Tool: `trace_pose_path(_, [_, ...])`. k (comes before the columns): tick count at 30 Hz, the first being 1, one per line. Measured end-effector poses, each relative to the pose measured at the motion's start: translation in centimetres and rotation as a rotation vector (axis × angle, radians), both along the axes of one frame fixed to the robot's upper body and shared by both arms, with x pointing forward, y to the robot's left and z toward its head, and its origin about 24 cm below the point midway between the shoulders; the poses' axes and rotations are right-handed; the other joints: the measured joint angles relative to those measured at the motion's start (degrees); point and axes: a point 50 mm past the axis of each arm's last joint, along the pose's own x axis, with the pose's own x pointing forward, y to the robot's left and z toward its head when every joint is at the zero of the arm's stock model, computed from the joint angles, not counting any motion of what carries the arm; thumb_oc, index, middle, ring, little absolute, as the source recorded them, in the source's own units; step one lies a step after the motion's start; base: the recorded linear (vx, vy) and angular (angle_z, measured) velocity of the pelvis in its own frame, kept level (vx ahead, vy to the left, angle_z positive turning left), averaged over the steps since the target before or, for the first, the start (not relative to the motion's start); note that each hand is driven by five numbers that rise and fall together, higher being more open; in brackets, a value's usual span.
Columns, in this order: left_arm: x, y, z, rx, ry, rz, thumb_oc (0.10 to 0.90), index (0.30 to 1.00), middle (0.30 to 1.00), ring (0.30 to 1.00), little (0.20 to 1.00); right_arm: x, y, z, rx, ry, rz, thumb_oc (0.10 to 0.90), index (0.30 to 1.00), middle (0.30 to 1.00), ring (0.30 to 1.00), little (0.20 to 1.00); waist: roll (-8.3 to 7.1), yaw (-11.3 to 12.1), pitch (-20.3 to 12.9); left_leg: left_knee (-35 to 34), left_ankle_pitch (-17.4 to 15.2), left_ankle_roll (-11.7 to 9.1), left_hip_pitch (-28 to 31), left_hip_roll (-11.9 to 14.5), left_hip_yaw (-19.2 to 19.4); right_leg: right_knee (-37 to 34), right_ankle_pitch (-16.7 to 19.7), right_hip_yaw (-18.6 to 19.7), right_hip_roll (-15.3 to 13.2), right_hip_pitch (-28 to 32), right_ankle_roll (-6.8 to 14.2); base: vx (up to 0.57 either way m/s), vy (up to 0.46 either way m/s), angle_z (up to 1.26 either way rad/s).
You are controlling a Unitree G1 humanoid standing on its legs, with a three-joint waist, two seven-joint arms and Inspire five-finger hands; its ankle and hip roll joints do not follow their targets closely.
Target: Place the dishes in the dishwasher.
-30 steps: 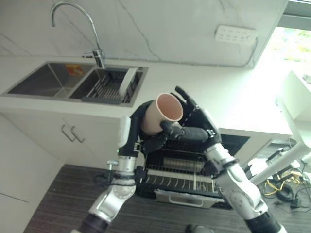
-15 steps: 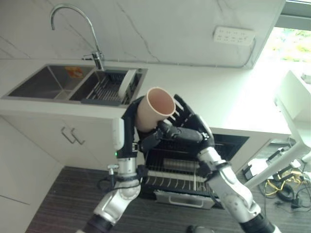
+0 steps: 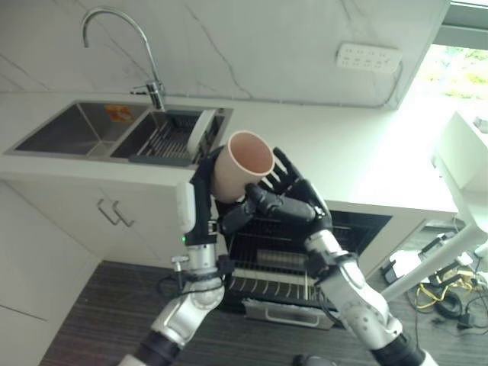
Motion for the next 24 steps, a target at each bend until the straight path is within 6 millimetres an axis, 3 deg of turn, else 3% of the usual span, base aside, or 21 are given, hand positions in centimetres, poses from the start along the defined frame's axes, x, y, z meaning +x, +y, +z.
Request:
trace_pose_path(8, [0.5, -0.3, 0.4, -0.006, 0.026, -0.051, 0.400, 0.300, 0.300, 0.300, 0.300, 0.1, -0.1, 0.4, -0.029, -0.031, -0.030, 0.800, 0.900, 0.900, 0.900, 0.900, -0.01, 1.2, 0.0, 0.1, 0.0, 0.0, -0.1, 0.0, -0.2, 0.0, 0.0, -0.1, 0.0, 0.0, 0.0, 0.00, 0.000, 0.00])
trace_pose_path(14, [0.5, -1.6, -0.2, 0.031, 0.093, -0.159, 0.400, 0.300, 0.300, 0.300, 0.300, 0.2, 0.0, 0.4, -0.057, -0.050, -0.039, 0.800, 0.900, 0.900, 0.900, 0.900, -0.04, 1.1, 0.0, 0.1, 0.0, 0.0, -0.1, 0.0, -0.2, 0.0, 0.0, -0.1, 0.0, 0.0, 0.0, -0.02, 0.006, 0.00])
trace_pose_path(24, [0.5, -1.9, -0.6, 0.091, 0.142, -0.231, 0.400, 0.300, 0.300, 0.300, 0.300, 0.5, -0.3, 0.2, -0.099, -0.061, -0.067, 0.800, 0.900, 0.900, 0.900, 0.900, -0.03, 1.0, 0.0, 0.1, 0.0, 0.0, -0.1, 0.0, -0.1, 0.0, 0.0, 0.0, 0.0, 0.0, 0.0, -0.01, 0.003, 0.00])
